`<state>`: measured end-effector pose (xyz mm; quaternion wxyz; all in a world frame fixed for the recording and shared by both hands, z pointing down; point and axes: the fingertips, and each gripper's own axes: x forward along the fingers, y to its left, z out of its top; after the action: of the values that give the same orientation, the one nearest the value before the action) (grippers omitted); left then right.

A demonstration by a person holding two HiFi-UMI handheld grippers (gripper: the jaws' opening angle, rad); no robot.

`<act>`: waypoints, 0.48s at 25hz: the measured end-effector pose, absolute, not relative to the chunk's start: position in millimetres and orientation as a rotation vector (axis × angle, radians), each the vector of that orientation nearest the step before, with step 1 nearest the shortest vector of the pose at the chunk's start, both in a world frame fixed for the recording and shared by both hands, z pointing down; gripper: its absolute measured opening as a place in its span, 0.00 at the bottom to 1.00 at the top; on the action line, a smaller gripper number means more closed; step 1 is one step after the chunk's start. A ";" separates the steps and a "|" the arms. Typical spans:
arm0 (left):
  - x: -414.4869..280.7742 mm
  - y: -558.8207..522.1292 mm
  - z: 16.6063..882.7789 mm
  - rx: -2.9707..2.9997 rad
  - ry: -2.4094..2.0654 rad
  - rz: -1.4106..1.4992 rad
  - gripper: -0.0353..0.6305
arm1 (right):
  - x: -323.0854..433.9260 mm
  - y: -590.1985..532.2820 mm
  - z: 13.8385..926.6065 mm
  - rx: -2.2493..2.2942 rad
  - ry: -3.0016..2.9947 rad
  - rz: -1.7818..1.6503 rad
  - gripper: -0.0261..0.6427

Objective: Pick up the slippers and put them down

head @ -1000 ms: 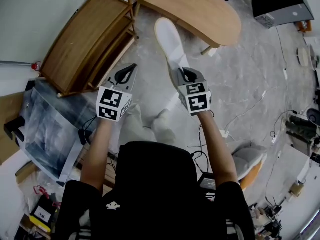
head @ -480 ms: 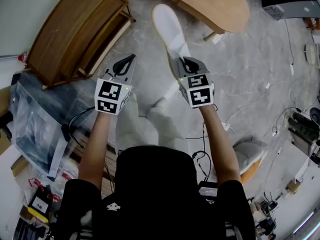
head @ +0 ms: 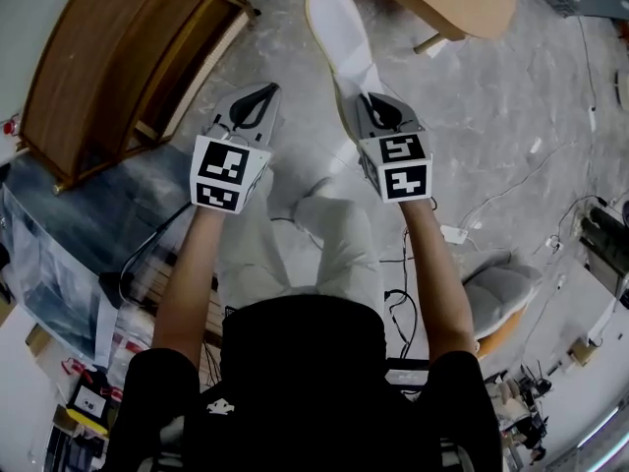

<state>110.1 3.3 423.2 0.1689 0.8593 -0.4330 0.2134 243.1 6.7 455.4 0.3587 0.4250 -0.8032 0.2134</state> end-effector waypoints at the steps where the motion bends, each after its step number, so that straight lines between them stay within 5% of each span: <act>1: 113.6 0.3 430.8 2.454 -1.228 0.604 0.06 | 243.4 6.7 464.7 1.099 -2.070 0.558 0.06; 12: 148.9 -29.3 521.2 2.481 -1.138 0.561 0.06 | 268.5 0.8 567.1 1.121 -2.029 0.599 0.06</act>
<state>148.9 -29.3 521.2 0.1767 0.8763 -0.4020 0.1981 268.5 0.8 567.1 0.3650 0.4359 -0.7890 0.2330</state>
